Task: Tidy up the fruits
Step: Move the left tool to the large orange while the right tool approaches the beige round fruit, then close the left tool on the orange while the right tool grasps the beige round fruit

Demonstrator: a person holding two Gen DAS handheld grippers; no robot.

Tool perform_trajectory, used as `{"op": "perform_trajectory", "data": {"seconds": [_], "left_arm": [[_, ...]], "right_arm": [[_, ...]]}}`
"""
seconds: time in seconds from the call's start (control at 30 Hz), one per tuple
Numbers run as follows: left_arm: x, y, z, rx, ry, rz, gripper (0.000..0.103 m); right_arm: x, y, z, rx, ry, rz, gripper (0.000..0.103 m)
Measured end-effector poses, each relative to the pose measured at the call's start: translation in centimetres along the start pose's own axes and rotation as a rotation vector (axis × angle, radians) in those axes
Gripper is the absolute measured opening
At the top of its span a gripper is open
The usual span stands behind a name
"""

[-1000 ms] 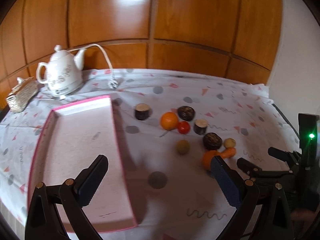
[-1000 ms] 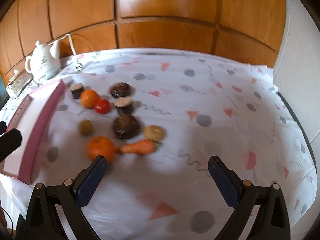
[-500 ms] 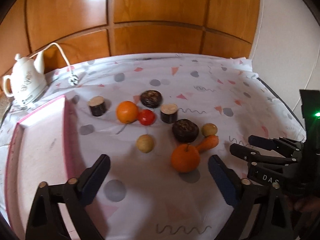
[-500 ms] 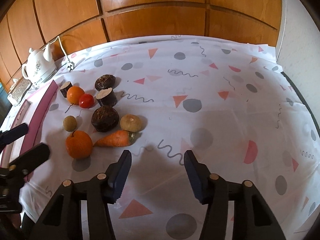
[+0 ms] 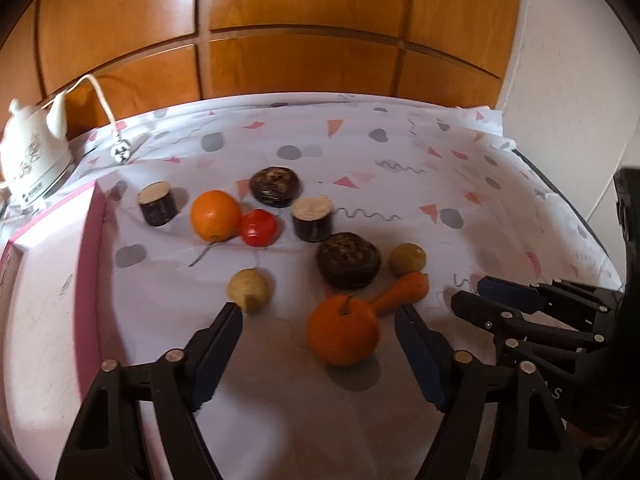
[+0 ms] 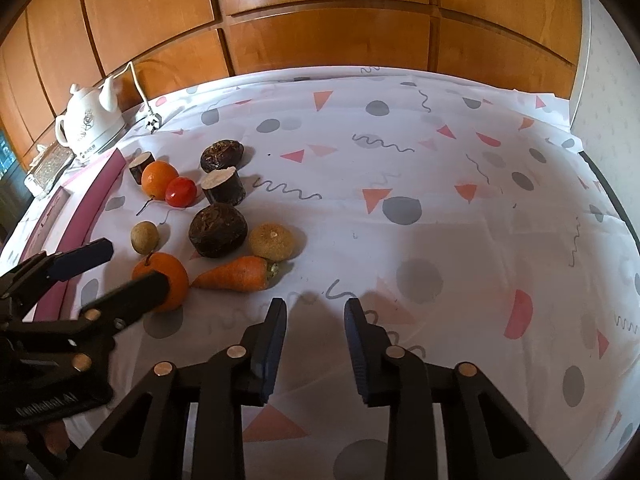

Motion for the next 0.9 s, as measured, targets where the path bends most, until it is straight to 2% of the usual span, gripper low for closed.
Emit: {"op": "perform_trajectory", "data": {"seconds": [0.1,0.2,0.5,0.63,0.9], "left_arm": [[0.2,-0.4,1.0,0.005,0.027,0.001,0.056],[0.7,-0.5,1.5,0.058,0.052,-0.025,0.039],[1.4,1.7,0.7,0.02,0.024,-0.069,0.039],[1.7,2.8,0.9,-0.022,0.015,-0.078,0.039],[1.8,2.9,1.4,-0.013,0.009,-0.079,0.039]], "right_arm": [[-0.2,-0.3,0.2,-0.005,0.002,0.01,0.03],[-0.3,-0.4,0.4,-0.009,0.008,0.021,0.03],[-1.3,0.7,0.8,-0.129,-0.019,0.065,0.03],[-1.9,1.3,1.3,-0.133,-0.023,0.052,0.03],[-3.3,1.5,2.4,-0.115,-0.008,0.039,0.03]]}}
Point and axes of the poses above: each gripper's, at about its wrist camera, not at the fingertips, and z roughly the way its jaws point, y to its left, x to its underside, the point moved 6 cm from there along z, roughly the way its jaws point, and after that the axes turned 13 degrees about -x, right-handed, at the moved point
